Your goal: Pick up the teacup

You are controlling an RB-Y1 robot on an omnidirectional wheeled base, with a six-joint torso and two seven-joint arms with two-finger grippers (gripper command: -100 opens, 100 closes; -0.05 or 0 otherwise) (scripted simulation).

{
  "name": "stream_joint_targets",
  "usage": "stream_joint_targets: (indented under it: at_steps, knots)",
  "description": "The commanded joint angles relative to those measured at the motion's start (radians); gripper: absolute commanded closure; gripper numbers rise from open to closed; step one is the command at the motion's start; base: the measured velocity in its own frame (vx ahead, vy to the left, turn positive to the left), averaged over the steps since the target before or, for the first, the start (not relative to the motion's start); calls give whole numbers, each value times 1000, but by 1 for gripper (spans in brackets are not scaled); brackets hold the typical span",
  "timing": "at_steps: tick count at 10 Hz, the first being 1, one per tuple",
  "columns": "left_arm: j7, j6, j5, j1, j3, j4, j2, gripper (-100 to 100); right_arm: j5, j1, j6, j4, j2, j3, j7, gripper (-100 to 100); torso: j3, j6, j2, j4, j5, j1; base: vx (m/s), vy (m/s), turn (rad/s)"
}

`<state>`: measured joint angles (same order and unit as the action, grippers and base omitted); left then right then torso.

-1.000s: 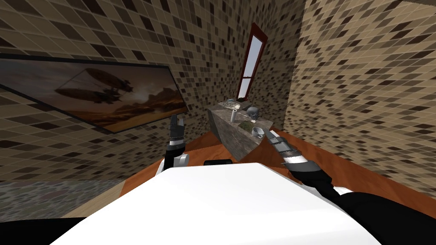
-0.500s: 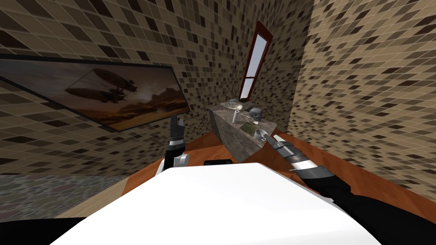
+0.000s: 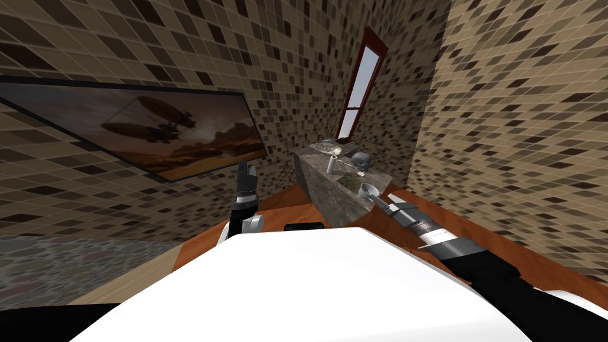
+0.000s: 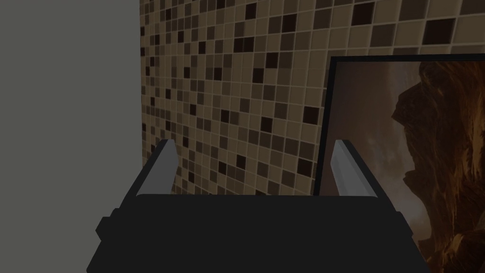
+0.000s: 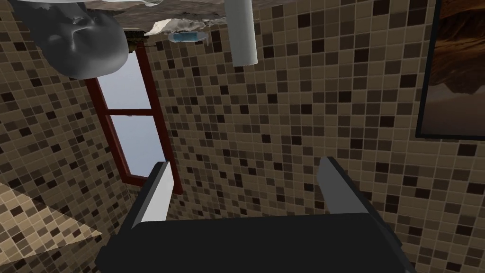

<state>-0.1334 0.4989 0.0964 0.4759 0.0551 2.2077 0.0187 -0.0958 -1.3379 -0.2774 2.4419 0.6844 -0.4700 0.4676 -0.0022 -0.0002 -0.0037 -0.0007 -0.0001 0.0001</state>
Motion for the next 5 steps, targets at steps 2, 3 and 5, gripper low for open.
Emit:
stream_joint_targets:
  at_steps: [2, 3, 5]
  knots:
    - [0, 0, 0, 0, 0, 0, 0, 0, -9, -78, 34, -4, 61, -42, 46, -100, 0, 0, 1, 0, 0, 0, 48, 0, 42]
    - [0, 0, 0, 0, 0, 0, 0, 0, -9, -89, 34, -4, 61, -42, 46, -100, 0, 0, 0, 0, 0, 0, 45, -4, 40]
    - [0, 0, 0, 0, 0, 0, 0, 0, -13, -142, 55, -7, 103, -72, 73, -100, 0, 0, 0, 0, 0, 0, 52, 1, 42]
